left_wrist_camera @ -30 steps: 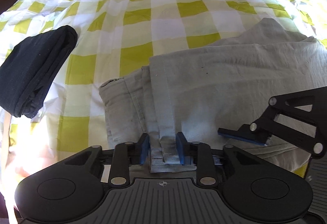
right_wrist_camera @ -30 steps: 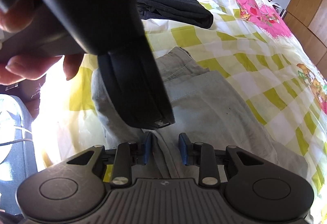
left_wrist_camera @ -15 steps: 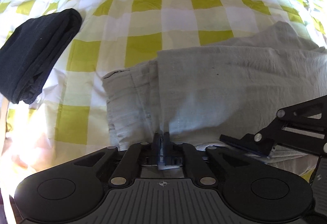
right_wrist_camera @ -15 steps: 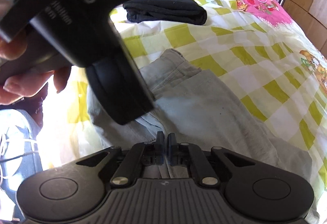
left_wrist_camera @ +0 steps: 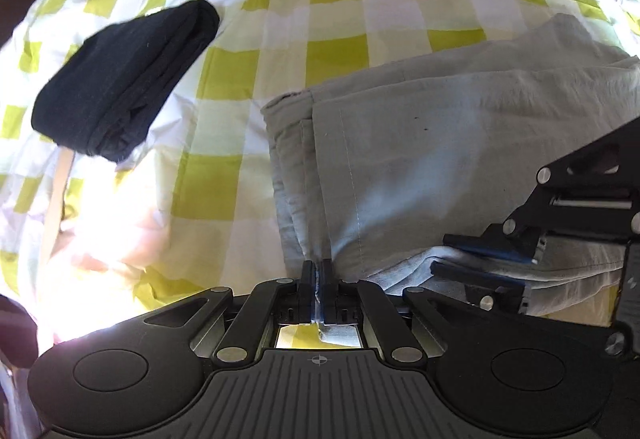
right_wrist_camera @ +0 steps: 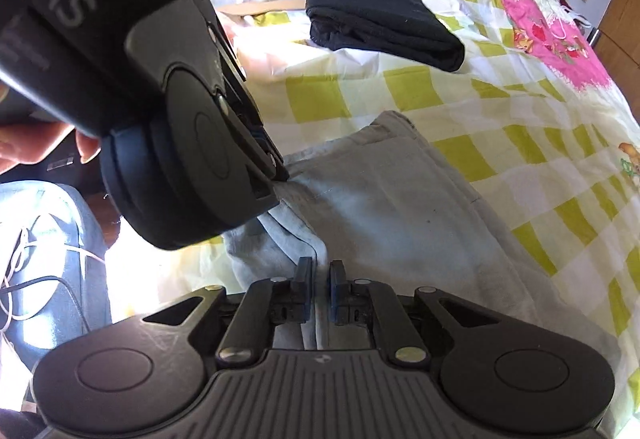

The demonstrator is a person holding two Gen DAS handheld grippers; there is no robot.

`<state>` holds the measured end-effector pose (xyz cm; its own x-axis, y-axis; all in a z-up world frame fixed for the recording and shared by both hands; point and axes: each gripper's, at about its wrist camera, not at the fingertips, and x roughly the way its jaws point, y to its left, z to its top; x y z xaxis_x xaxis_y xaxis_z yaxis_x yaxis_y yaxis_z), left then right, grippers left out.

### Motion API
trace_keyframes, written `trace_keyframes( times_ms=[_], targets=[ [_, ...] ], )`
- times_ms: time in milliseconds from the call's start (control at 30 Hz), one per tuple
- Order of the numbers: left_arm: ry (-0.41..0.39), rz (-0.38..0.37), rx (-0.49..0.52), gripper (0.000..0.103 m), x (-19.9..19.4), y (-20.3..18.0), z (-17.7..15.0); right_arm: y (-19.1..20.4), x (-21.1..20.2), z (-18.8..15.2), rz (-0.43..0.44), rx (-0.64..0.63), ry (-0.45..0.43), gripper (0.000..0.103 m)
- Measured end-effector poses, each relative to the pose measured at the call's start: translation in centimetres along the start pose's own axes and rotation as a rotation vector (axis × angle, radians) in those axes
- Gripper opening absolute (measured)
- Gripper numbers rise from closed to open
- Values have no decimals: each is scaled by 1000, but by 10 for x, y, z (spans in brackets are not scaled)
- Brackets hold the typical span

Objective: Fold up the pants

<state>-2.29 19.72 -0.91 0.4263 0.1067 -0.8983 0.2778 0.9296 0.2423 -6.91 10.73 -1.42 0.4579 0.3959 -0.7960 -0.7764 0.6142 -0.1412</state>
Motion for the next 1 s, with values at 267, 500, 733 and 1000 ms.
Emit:
trace_keyframes(
  times_ms=[267,500,733,1000],
  targets=[
    [-177,5,4,8,-42,-4,23,-97,-78,-59,-235,364,130,35],
    [-233,-148,78,8,-22,-98,48,-197,-100,-168,-299,776,215,39],
    [-157,-90,134,8,6,-148,58,-223,-100,-215,-5,978,84,46],
    [-206,-56,108,10,1,-158,80,-234,-90,-243,263,1074,24,50]
  ],
)
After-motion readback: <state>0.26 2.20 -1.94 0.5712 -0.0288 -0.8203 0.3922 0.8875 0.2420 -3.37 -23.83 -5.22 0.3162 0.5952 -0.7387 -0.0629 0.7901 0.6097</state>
